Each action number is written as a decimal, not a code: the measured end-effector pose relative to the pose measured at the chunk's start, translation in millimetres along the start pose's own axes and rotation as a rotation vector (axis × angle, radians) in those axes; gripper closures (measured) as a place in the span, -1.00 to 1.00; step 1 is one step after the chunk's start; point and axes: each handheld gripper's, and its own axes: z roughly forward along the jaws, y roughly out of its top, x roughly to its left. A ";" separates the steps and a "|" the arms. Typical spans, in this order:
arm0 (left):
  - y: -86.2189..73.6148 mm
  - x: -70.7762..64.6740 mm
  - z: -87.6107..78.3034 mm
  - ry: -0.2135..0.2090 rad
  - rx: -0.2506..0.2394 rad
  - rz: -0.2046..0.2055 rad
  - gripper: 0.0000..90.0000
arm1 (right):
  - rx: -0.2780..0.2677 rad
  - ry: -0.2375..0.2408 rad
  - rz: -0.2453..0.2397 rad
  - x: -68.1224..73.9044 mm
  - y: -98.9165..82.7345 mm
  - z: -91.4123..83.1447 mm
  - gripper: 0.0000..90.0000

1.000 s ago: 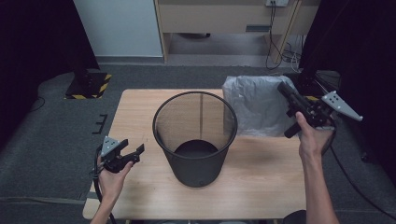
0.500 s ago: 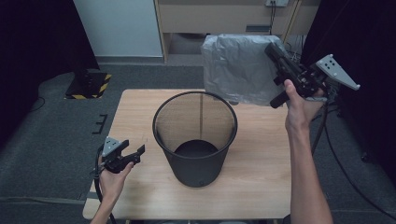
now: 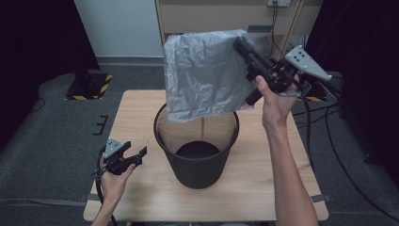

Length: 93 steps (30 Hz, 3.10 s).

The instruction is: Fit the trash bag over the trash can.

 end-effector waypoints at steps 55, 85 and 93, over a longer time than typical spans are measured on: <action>102.7 -46.1 -19.2 -0.227 -0.411 -0.105 -0.44 | 0.632 0.085 0.087 40.6 -132.6 43.5 0.20; 105.6 -63.2 -15.7 -0.296 -0.385 -0.113 0.34 | 0.823 0.027 0.048 32.8 -144.6 49.5 -0.23; 111.6 -66.9 -22.9 -0.219 -0.368 -0.056 0.70 | 0.578 -0.037 0.011 27.7 -118.6 43.8 -0.33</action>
